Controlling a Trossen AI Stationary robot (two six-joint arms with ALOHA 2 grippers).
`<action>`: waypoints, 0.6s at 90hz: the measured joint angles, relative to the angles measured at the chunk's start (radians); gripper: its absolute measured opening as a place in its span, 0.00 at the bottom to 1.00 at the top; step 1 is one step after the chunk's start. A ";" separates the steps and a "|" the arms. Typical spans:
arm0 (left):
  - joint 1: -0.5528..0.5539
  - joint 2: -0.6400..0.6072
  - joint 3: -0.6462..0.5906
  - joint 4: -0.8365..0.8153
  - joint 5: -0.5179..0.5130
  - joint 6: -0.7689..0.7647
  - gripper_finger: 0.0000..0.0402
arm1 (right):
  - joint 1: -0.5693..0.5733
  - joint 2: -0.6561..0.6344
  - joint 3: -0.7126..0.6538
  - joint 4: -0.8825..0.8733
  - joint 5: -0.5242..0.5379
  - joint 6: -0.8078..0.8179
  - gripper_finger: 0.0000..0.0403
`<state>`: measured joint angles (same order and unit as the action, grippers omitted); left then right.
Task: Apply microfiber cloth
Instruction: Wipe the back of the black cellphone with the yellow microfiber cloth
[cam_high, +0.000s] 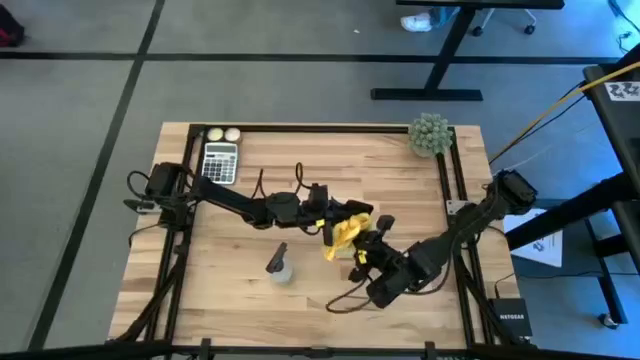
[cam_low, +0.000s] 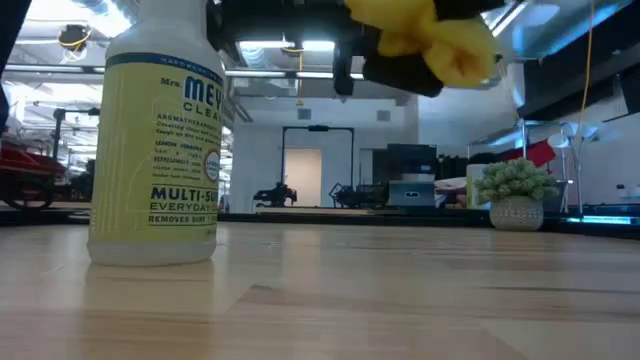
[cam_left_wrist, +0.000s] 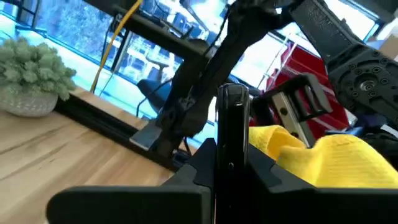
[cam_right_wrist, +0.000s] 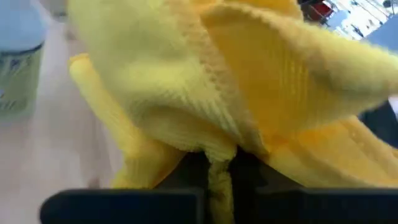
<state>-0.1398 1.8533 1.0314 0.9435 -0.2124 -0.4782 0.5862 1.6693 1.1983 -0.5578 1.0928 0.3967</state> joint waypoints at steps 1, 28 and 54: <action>0.000 0.001 0.000 0.000 0.002 0.000 0.04 | -0.004 0.003 0.000 0.010 -0.014 -0.003 0.02; -0.001 0.006 -0.003 0.009 0.035 -0.002 0.04 | 0.020 0.064 -0.001 0.007 -0.239 -0.006 0.02; -0.003 -0.001 0.002 0.030 0.038 -0.016 0.04 | 0.065 -0.001 0.128 -0.128 -0.034 -0.019 0.02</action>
<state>-0.1432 1.8523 1.0336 0.9733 -0.1748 -0.4946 0.6512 1.6688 1.3260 -0.6853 1.0584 0.3782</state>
